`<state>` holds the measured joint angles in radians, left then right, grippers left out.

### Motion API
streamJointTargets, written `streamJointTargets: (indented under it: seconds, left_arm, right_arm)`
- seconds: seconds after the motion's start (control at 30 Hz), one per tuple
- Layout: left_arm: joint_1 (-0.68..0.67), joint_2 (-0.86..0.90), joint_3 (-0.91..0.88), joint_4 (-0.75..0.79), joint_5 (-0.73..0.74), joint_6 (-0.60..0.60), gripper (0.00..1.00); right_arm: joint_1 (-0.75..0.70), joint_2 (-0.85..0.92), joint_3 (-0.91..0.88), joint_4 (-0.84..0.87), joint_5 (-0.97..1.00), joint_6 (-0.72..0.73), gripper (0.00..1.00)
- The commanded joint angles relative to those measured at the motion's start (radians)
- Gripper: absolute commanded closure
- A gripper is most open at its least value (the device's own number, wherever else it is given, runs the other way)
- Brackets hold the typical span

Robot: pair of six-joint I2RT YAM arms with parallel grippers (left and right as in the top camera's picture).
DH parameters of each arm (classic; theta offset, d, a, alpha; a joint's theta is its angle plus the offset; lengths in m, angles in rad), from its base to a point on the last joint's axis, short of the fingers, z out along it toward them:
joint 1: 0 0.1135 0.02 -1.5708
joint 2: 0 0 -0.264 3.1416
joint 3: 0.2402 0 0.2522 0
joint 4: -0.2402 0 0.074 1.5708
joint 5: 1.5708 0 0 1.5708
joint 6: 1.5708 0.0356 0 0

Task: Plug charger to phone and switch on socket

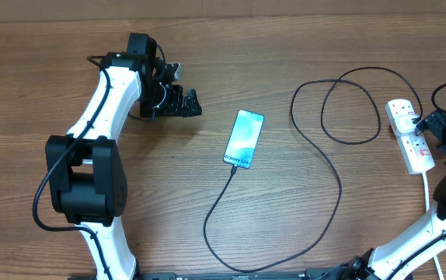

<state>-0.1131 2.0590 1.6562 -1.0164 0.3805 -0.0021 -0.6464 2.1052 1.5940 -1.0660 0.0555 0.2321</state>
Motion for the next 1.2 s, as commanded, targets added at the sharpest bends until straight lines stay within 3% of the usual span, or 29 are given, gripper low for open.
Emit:
streamJointTargets:
  seconds: [0.0, 0.63, 0.8, 1.17]
  left_arm:
    - [0.002, -0.029, 0.011, 0.000, -0.003, -0.013, 0.00]
    - [0.002, -0.029, 0.011, 0.000, -0.003, -0.013, 0.01]
    - [0.002, -0.029, 0.011, 0.000, -0.003, -0.013, 0.00]
    - [0.002, -0.029, 0.011, 0.000, -0.003, -0.013, 0.00]
  right_arm:
    - [0.023, 0.016, -0.024, -0.017, -0.059, -0.024, 0.00]
    - [0.023, 0.016, -0.024, -0.043, -0.079, -0.021, 0.02]
    - [-0.004, 0.000, -0.022, -0.047, 0.018, 0.085, 0.00]
    - [-0.048, -0.076, -0.023, 0.056, -0.106, 0.074, 0.00]
